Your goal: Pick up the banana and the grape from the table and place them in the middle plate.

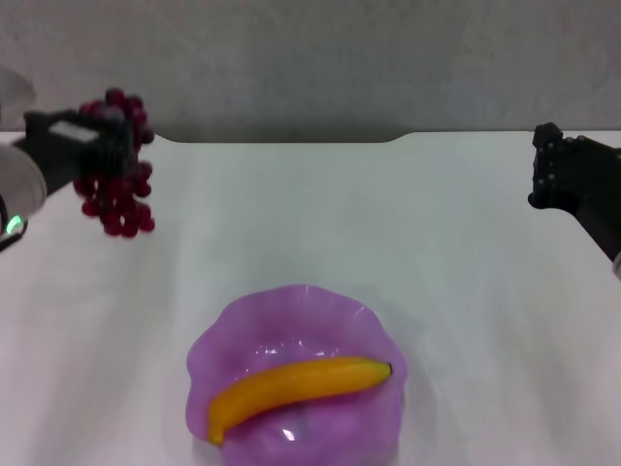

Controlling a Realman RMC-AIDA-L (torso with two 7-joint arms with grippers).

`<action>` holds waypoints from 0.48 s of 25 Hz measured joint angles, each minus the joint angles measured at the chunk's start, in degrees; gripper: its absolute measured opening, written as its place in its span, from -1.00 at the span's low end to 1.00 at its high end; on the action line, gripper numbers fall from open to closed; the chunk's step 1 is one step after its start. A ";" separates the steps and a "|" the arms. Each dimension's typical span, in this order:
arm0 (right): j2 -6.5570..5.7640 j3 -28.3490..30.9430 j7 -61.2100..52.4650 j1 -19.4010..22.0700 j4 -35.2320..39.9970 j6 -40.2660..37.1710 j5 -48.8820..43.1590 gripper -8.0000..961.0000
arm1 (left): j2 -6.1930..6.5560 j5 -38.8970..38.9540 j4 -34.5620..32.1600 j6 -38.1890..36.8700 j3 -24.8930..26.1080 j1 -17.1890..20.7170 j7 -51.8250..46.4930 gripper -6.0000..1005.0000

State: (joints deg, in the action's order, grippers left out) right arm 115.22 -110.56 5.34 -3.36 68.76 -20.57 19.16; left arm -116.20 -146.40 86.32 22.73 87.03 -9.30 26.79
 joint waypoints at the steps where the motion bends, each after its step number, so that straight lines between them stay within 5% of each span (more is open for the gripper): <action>1: 0.00 0.00 0.00 0.00 -0.08 0.00 -0.01 -0.95 | -0.03 0.19 3.41 1.53 -0.17 0.88 0.38 -0.45; 6: 0.00 0.06 -0.01 -0.08 -0.80 0.00 0.00 -0.95 | -0.05 2.95 18.37 11.55 -2.14 5.02 1.51 -0.45; 12: 0.00 0.56 -0.10 0.06 -1.12 -0.81 0.00 -0.95 | -0.04 13.47 28.54 20.35 -5.35 9.57 10.01 -0.46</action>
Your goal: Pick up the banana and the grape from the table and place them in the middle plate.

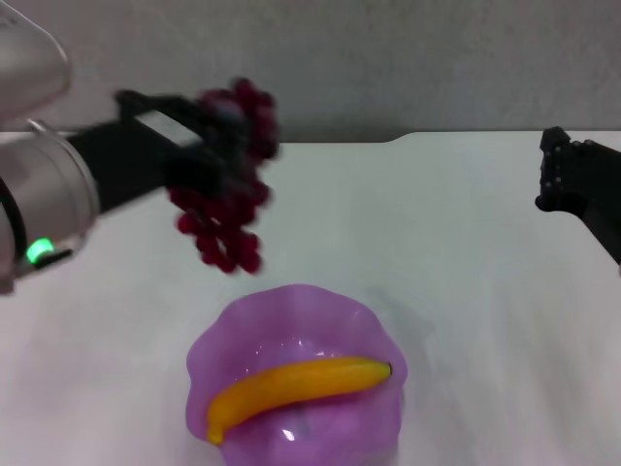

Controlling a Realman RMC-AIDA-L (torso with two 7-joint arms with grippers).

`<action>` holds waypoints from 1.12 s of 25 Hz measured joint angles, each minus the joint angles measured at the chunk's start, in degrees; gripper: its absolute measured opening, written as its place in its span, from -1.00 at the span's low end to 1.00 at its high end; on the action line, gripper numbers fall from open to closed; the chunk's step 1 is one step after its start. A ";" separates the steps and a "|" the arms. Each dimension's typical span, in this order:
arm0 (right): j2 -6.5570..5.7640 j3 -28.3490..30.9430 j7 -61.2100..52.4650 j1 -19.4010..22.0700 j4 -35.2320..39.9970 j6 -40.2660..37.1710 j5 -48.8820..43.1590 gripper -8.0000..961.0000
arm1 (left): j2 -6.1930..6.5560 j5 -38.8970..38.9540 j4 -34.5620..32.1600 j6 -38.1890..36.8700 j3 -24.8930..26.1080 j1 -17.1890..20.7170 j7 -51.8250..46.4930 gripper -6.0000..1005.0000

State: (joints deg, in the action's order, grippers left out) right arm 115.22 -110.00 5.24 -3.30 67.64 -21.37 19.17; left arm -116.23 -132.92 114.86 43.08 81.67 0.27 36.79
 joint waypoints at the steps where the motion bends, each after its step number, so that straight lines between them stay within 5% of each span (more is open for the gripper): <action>1: 0.00 0.04 -0.02 0.23 -0.23 -0.85 0.01 -0.95 | 0.00 1.60 0.63 0.28 -0.85 0.62 1.58 -0.46; 9: 0.00 1.94 -0.11 4.06 -0.74 -6.73 0.15 -0.95 | 0.01 5.22 -0.44 0.22 -8.72 2.49 9.43 -0.47; 22: -0.01 1.81 -0.15 3.99 -0.61 -7.45 0.17 -0.95 | -0.01 7.76 -26.55 -8.46 -10.07 -7.15 10.00 -0.48; 28: 0.00 2.04 -0.15 4.15 -0.55 -7.72 0.17 -0.95 | 0.03 7.90 -30.09 -9.34 -12.85 -7.69 13.54 -0.48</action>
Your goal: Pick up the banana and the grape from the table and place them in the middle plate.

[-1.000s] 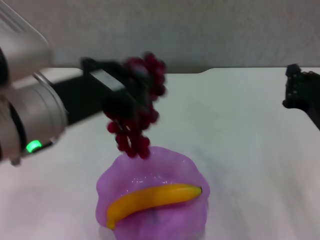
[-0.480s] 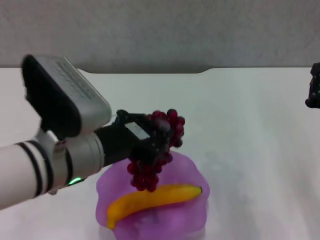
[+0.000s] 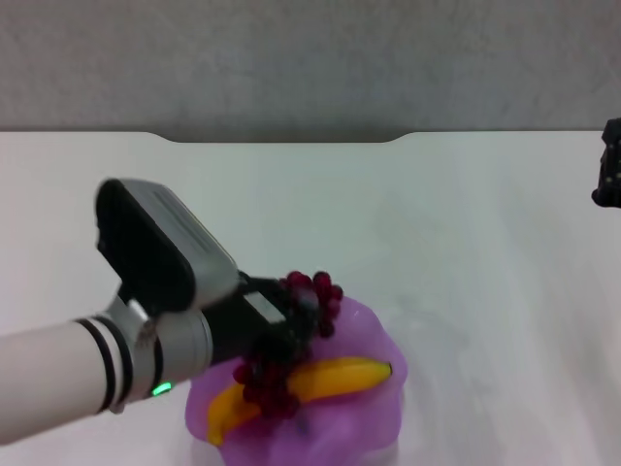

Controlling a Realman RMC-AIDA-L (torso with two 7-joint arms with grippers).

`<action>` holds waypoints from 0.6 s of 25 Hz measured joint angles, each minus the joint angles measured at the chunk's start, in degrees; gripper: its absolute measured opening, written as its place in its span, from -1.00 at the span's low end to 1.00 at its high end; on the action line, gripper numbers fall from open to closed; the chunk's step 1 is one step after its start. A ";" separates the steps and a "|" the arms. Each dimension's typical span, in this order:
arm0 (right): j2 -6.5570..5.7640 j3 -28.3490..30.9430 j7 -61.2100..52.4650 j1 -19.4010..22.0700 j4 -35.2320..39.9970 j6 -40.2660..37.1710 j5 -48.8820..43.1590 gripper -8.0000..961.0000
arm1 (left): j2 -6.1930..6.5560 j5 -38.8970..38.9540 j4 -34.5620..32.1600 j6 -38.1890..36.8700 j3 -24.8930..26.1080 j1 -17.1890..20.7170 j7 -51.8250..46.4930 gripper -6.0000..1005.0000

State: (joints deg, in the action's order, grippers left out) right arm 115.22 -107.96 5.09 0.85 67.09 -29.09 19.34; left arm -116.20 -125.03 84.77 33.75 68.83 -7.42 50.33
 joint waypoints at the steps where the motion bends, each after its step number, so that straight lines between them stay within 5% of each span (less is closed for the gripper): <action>1: 0.01 0.01 0.00 0.05 0.01 -0.20 0.00 -0.95 | 0.00 -0.08 -0.06 0.00 -0.96 0.17 1.64 -0.48; 15: 0.09 0.10 0.10 0.12 0.06 -0.27 0.00 -0.95 | -0.01 0.09 2.02 0.20 -2.45 0.51 2.68 -0.37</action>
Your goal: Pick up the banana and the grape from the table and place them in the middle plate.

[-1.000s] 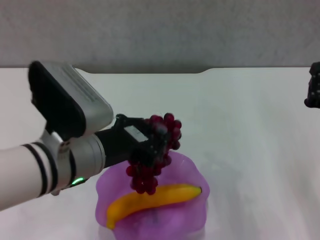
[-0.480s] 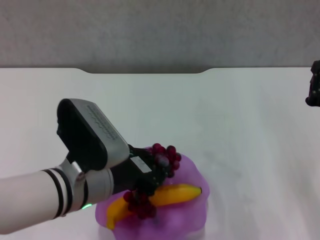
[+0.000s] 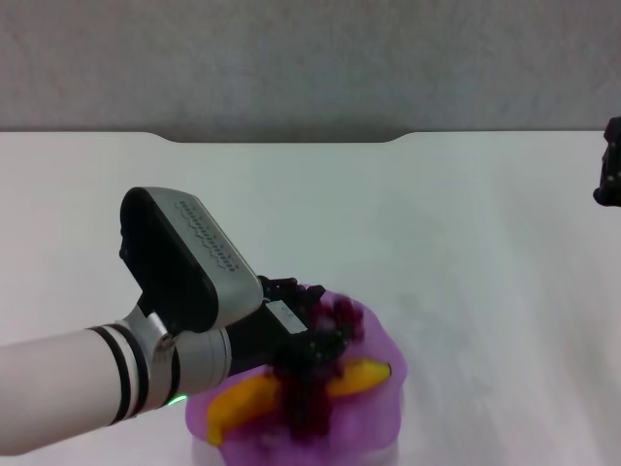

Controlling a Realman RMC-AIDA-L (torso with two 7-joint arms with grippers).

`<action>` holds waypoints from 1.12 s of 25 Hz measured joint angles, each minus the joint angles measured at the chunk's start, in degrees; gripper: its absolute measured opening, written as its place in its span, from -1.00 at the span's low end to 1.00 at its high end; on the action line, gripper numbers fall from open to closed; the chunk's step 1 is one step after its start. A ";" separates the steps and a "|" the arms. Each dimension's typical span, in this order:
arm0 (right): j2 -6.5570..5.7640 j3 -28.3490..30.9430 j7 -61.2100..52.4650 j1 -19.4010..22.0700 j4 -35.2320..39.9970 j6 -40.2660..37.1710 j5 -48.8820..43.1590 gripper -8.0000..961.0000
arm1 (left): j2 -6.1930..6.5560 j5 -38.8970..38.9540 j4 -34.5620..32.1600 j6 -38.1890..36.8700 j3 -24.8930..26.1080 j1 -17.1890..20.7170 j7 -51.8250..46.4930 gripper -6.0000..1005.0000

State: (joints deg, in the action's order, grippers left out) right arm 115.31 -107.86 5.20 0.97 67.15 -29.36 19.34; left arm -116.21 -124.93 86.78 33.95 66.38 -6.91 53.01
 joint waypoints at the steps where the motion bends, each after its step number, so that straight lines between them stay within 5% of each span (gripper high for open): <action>1: 0.00 0.03 0.00 0.00 0.00 0.00 0.00 -0.95 | 0.00 0.00 0.21 0.11 -0.01 0.03 0.01 -0.27; 10: 0.00 0.02 -0.01 0.00 -0.13 0.01 0.00 -0.95 | 0.00 0.07 1.44 0.17 -0.11 0.31 0.03 0.57; 18: 0.00 0.01 -0.02 -0.19 -0.43 0.01 0.00 -0.95 | -0.03 0.07 4.62 -1.90 0.54 0.55 1.89 0.76; 28: -0.09 -0.46 0.23 -0.53 -1.11 0.00 -0.18 -0.95 | 0.02 1.05 6.81 -11.50 2.85 1.22 3.84 0.62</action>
State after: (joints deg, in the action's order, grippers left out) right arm 115.22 -108.32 5.43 0.44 66.04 -29.36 19.16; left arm -116.19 -123.88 93.60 22.44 69.23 -5.69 56.85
